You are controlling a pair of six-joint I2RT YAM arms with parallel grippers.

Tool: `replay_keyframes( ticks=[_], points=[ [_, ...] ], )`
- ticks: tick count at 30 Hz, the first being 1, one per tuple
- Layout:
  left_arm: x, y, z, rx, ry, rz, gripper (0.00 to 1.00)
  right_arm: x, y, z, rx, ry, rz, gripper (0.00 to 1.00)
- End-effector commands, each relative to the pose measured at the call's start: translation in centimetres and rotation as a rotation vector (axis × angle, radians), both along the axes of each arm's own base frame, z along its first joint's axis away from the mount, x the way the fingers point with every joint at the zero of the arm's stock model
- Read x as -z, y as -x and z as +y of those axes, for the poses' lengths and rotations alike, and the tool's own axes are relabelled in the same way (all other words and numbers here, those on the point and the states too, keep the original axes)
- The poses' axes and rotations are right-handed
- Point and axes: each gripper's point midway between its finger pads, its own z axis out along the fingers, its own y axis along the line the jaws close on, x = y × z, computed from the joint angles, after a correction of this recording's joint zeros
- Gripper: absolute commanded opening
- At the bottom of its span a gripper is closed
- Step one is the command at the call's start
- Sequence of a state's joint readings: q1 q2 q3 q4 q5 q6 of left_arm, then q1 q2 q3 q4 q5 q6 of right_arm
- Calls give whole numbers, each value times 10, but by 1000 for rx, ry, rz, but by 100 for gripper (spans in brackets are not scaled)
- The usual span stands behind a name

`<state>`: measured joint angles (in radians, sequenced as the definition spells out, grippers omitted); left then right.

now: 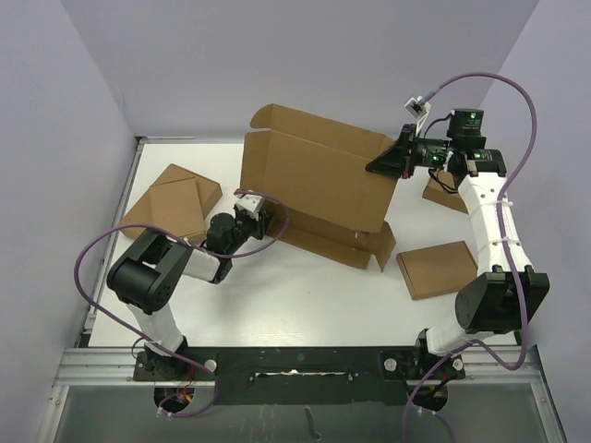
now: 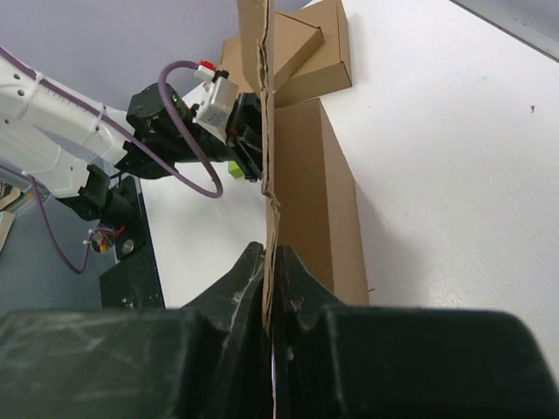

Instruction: Fold the paper box

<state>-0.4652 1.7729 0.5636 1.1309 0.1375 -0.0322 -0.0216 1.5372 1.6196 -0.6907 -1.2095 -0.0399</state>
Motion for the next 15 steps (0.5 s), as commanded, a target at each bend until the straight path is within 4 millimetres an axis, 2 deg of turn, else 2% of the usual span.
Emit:
replay_keyframes(
  ticks=[1, 4, 9, 11, 13, 15],
  points=[
    [0, -7, -2, -32, -26, 7, 28, -16, -5, 7, -9, -15, -40, 0],
    [-3, -15, -6, -30, -26, -12, 29, -18, -4, 8, -9, -16, -42, 0],
    [-3, -18, -5, -43, -18, -15, 25, -17, -4, 7, -2, -11, -43, 0],
    [-2, -18, -4, -52, -23, -5, 18, -15, -5, 6, 5, -7, -42, 0],
    [1, -17, 2, -77, -39, 20, 2, -13, -8, 5, 17, 0, -36, 0],
    [4, -16, 9, -118, -57, 51, 0, -11, -11, 3, 40, 10, -30, 0]
  ],
)
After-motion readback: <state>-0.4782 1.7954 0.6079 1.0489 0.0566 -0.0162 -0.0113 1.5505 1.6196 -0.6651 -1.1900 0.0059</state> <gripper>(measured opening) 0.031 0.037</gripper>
